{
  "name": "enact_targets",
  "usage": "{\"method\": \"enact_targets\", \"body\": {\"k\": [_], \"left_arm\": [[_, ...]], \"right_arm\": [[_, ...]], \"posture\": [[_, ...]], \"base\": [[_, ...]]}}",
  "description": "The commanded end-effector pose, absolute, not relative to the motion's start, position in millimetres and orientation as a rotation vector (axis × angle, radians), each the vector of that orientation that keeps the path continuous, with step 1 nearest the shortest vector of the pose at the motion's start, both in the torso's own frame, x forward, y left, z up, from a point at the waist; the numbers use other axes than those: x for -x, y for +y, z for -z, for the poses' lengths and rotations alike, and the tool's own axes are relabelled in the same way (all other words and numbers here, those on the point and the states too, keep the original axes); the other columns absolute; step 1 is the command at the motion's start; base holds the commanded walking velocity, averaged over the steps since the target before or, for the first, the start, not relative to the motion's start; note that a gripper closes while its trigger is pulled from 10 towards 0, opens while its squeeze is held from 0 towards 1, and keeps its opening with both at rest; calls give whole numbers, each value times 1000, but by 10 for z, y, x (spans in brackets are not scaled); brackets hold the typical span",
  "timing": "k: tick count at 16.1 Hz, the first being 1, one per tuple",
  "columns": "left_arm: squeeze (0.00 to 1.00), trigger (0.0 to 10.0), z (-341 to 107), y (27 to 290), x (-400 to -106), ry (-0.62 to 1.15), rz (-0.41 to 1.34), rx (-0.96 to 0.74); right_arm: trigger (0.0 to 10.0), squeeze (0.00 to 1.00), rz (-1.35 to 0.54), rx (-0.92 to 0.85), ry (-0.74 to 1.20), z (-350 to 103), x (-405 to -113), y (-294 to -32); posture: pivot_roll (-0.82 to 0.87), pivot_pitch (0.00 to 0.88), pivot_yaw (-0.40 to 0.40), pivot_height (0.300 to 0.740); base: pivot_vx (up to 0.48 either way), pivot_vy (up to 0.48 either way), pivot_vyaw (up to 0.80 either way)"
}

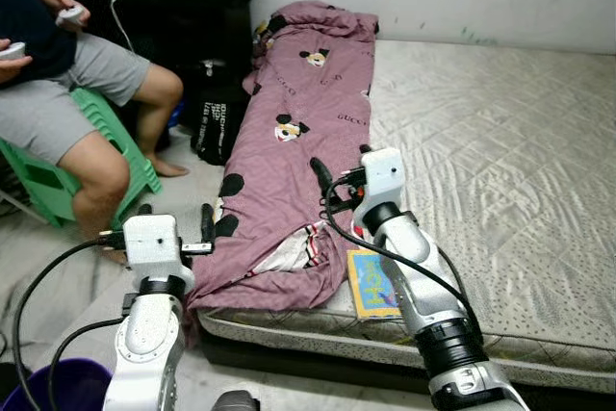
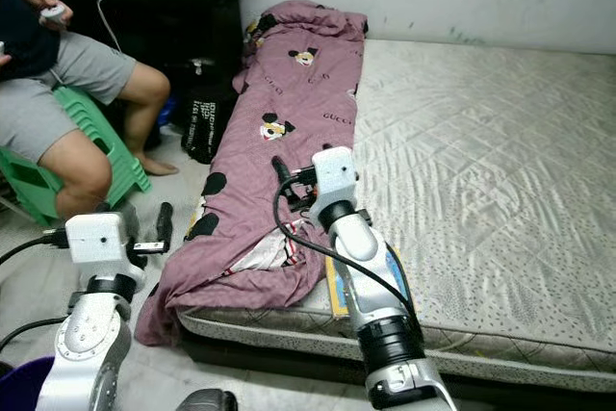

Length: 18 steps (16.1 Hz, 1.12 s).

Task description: Clean up the room

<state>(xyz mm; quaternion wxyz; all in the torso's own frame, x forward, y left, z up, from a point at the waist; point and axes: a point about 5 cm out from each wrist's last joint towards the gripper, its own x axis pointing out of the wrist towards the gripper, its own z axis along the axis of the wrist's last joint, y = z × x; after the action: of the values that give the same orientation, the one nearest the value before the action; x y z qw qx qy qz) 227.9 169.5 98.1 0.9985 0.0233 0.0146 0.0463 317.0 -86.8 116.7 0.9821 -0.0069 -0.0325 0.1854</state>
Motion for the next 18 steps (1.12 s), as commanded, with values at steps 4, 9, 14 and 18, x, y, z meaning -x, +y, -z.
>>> {"method": "enact_targets", "body": {"k": [4, 9, 14, 18], "left_arm": [[0, 10000, -1018, 1823, -2236, 10, -156, -57], [0, 10000, -1017, 1785, -2266, 8, -132, -55], [0, 10000, -1010, 1789, -2254, 16, -138, -46], [0, 10000, -1004, 1790, -2255, 18, -137, -40]], "right_arm": [[10000, 0, -282, 31, -72, -1173, -3186, -1031], [10000, 0, -285, 16, -49, -1142, -3200, -1021], [10000, 0, -291, 17, -42, -1136, -3200, -1018], [10000, 0, -291, 22, -41, -1130, -3199, -1015]], "posture": [[-22, 0, -17, 740], [-27, 0, -21, 740], [-31, 0, -20, 740], [-32, 0, -19, 740]], "base": [[0, 0, 0], [0, -50, 0], [0, -305, 0], [0, -352, 0]]}}
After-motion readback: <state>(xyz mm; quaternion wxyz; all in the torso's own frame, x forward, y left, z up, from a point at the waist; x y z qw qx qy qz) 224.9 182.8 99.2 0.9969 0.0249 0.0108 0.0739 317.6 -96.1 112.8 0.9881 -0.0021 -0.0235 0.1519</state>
